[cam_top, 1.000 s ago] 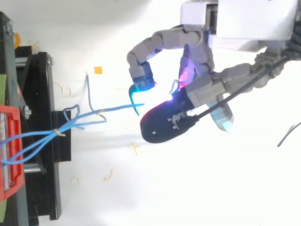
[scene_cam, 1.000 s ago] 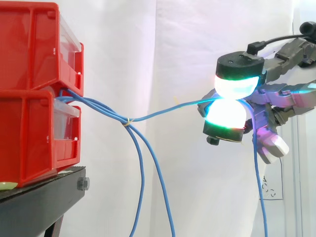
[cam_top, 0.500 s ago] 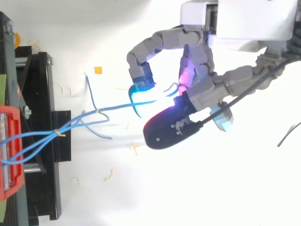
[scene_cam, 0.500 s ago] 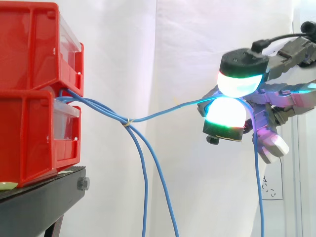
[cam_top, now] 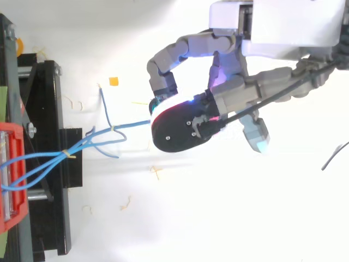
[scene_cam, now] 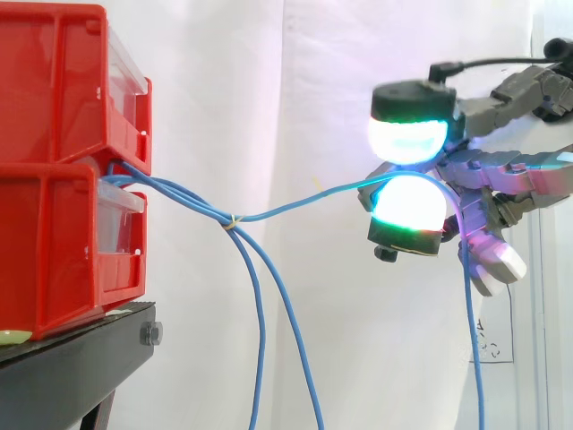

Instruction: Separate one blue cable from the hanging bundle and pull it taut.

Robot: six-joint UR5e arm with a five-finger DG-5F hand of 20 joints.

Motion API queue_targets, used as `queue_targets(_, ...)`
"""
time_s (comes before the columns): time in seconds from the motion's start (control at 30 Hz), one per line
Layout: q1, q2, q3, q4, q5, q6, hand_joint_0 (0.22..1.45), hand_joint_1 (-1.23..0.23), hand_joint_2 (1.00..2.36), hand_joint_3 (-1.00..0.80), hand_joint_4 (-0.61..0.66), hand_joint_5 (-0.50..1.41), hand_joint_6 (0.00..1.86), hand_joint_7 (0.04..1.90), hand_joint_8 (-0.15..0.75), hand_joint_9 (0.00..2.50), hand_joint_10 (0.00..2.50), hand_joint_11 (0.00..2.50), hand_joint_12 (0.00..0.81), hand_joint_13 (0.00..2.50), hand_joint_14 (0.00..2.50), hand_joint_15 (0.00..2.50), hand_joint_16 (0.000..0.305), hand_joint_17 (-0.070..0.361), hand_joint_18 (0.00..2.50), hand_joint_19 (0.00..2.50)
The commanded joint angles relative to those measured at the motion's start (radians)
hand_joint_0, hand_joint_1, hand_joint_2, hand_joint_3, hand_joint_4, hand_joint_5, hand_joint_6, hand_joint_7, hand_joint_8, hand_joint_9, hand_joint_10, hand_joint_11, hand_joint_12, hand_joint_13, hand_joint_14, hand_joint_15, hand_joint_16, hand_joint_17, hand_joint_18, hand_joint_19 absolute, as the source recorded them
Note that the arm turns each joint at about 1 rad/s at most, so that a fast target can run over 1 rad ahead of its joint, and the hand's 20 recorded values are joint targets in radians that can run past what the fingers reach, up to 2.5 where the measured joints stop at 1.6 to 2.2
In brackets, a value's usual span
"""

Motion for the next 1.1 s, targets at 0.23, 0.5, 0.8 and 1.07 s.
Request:
queue_targets(0.23, 0.0, 0.0, -0.001, 0.0, 0.0, 0.0, 0.78, -0.71, 1.02, -0.28, 0.01, 0.15, 0.5, 1.29, 0.074, 1.93, 0.01, 0.27, 0.238, 1.24, 0.01, 0.39, 0.049, 0.11, 0.84, 0.64)
queue_targets(0.5, 0.0, -0.001, -0.001, 0.0, 0.0, 0.003, 0.77, -0.74, 1.02, -0.21, -0.01, 0.15, 0.5, 1.29, 0.092, 1.92, 0.01, 0.28, 0.235, 1.23, 0.01, 0.4, 0.048, 0.109, 0.84, 0.63)
queue_targets(0.8, -0.003, 0.0, -0.001, 0.0, 0.0, 0.006, 0.76, -0.76, 1.02, -0.12, -0.04, 0.15, 0.5, 1.29, 0.091, 1.91, 0.01, 0.27, 0.233, 1.24, 0.02, 0.39, 0.048, 0.107, 0.85, 0.62)
queue_targets(1.07, -0.003, 0.0, -0.031, 0.0, 0.0, 0.003, 0.76, -0.76, 1.02, -0.11, -0.04, 0.15, 0.51, 1.29, 0.09, 1.92, 0.01, 0.28, 0.232, 1.24, 0.01, 0.39, 0.048, 0.107, 0.85, 0.62)
